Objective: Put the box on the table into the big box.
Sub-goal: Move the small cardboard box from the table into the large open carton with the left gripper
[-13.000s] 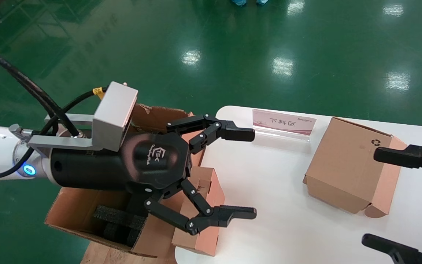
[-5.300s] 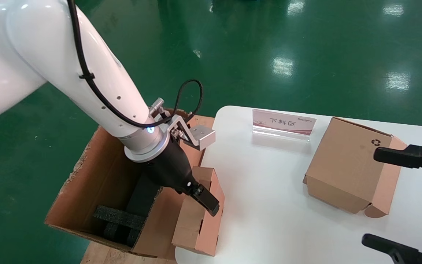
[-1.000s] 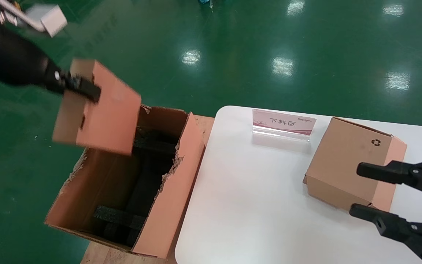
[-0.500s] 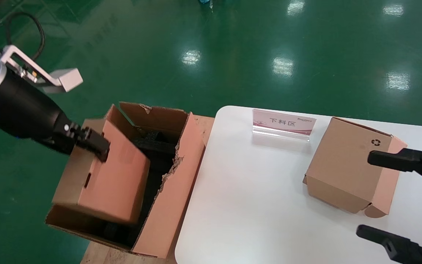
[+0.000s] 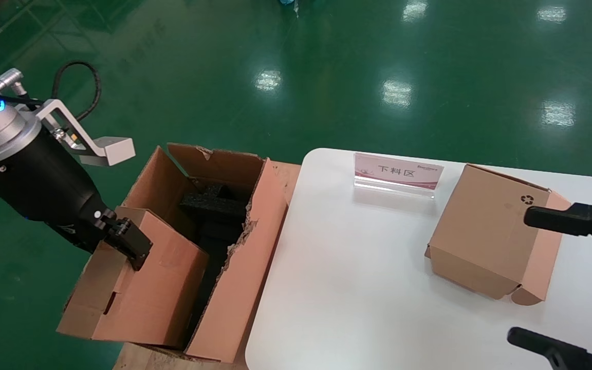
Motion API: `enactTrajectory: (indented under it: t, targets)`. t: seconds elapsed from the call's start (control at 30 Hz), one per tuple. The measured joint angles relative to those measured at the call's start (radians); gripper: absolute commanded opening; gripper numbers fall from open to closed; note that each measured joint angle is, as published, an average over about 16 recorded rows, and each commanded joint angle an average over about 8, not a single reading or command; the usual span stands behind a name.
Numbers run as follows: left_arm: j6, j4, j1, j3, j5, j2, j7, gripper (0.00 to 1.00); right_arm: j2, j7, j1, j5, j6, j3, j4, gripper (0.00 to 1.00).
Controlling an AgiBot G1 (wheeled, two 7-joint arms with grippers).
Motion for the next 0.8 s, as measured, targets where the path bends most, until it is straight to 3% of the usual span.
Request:
enactTrajectory:
  t: [0.4, 0.8]
  targets:
    - [-0.034, 0.135, 0.056, 0.021, -0.018, 0.067, 0.124, 0.0, 0.0, 0.0, 0.0, 0.0, 0.0, 0.0, 0.0, 1.0]
    - [-0.08, 0.228, 0.108, 0.016, -0.002, 0.105, 0.141, 0.0, 0.0, 0.0, 0.0, 0.0, 0.0, 0.0, 0.0, 1.0]
